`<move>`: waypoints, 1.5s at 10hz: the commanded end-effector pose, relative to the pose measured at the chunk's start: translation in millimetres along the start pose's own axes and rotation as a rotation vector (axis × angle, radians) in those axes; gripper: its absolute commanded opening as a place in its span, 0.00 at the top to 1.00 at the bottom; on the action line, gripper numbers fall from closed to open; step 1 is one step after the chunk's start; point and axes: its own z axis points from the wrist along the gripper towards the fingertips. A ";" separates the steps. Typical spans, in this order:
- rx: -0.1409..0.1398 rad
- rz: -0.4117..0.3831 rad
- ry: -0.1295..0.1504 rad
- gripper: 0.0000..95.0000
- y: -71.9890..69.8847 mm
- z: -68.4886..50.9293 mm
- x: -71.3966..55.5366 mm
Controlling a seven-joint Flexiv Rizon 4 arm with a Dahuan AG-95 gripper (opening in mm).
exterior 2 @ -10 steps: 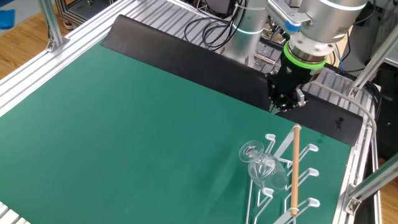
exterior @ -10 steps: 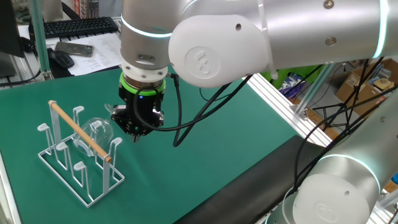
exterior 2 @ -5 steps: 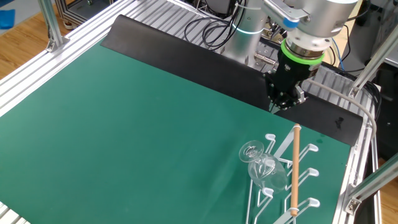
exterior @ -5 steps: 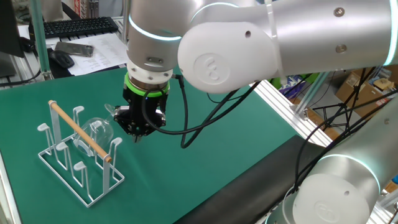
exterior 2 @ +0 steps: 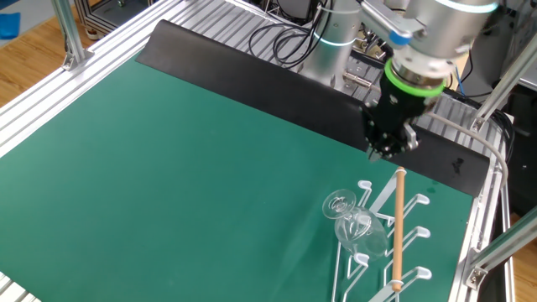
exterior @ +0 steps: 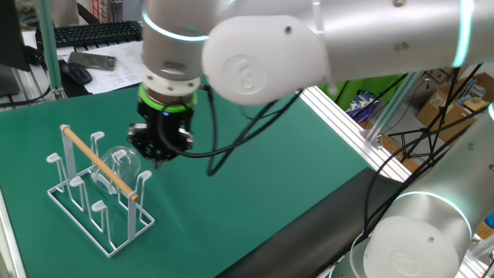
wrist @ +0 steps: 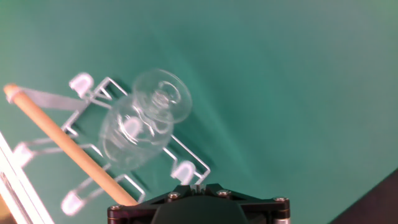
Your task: Take the cup off the cup rack
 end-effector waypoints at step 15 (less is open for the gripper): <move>-0.022 0.268 -0.139 1.00 55.3 11.7 -50.1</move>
